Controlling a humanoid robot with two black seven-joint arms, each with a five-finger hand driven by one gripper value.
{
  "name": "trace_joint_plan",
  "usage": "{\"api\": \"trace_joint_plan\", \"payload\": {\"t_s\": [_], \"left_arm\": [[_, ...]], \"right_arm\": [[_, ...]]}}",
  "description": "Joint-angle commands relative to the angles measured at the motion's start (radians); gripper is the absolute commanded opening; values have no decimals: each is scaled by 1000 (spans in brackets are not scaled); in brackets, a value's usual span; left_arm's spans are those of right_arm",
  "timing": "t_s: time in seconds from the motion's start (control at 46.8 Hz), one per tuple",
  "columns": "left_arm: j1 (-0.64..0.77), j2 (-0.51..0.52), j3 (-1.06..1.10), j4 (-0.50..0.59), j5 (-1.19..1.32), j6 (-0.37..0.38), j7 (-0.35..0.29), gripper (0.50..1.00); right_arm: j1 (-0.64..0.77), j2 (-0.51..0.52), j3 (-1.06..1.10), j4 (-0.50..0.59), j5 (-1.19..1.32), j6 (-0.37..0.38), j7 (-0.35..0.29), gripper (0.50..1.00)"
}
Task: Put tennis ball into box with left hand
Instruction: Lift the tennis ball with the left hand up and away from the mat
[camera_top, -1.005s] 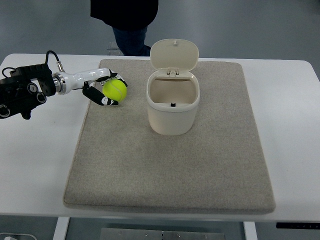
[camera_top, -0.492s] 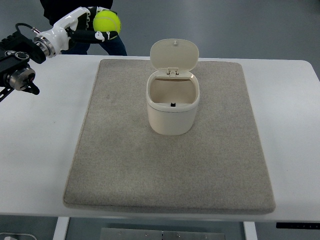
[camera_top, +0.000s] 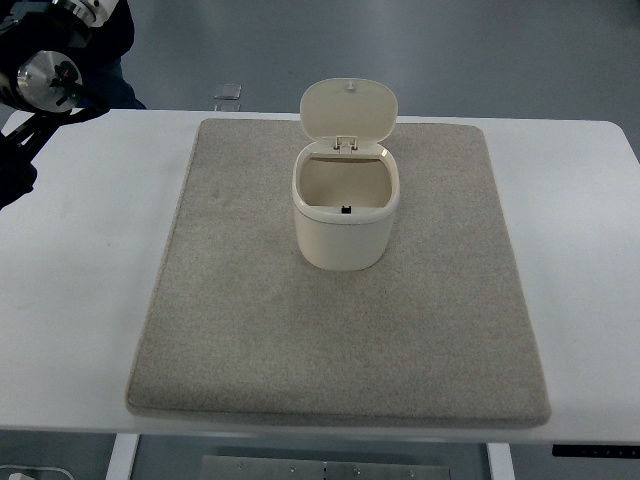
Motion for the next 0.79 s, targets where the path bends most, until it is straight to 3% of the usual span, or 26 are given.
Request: {"api": "trace_joint_plan", "payload": {"t_s": [0.0,0.449,0.77], "left_arm": [[-10,-36,-50,1,-1,-6,0,500],[-122,-191,-91,2,44,-7,0,500],[-161,-335,70,-42,230,2,8,500]], "right_arm": [[-1,0,0,0,0,0,-1,938],[-1,0,0,0,0,0,-1,938],[-1,0,0,1,0,0,1,938]]}}
